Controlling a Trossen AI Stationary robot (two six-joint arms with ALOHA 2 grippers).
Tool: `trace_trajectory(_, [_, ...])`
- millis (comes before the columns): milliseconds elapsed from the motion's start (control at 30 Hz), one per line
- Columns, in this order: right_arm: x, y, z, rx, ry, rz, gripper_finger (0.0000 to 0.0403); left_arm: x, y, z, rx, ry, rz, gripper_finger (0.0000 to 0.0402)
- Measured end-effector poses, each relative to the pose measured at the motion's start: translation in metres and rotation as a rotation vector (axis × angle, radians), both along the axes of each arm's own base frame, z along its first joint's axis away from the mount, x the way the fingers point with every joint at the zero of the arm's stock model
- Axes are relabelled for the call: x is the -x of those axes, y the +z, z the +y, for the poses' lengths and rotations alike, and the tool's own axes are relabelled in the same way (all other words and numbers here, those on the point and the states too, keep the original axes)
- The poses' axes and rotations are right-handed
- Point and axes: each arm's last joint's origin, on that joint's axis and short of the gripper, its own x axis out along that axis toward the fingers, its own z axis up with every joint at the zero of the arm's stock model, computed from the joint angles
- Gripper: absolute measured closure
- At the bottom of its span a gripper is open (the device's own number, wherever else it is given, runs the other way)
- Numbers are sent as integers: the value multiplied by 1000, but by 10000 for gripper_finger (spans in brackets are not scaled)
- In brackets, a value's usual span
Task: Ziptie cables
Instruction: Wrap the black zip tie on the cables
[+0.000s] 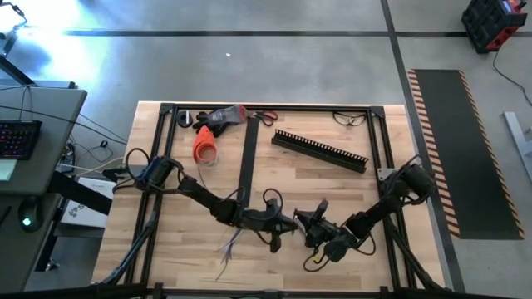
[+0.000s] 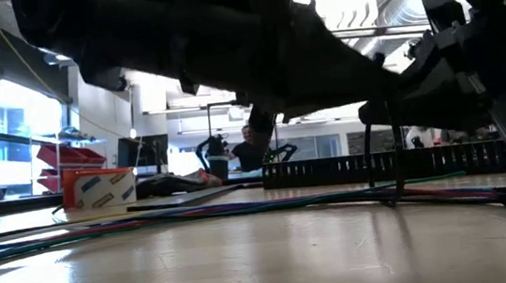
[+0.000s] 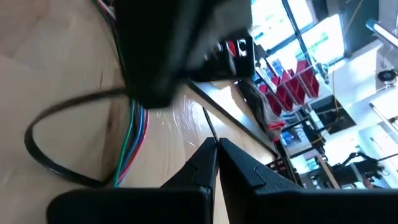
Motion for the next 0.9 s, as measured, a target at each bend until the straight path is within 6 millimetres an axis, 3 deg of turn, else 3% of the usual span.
trace_trajectory(167, [3, 3, 6, 48, 2, -10, 403, 6, -7, 4, 44, -4, 7, 402])
trace_trajectory(500, [-3, 5, 1, 23, 3, -24, 403, 6, -7, 3, 54, -26, 1, 402])
trace_trajectory(900, [-12, 14, 9, 40, 48, -10, 403, 6, -7, 3, 49, -25, 1, 402])
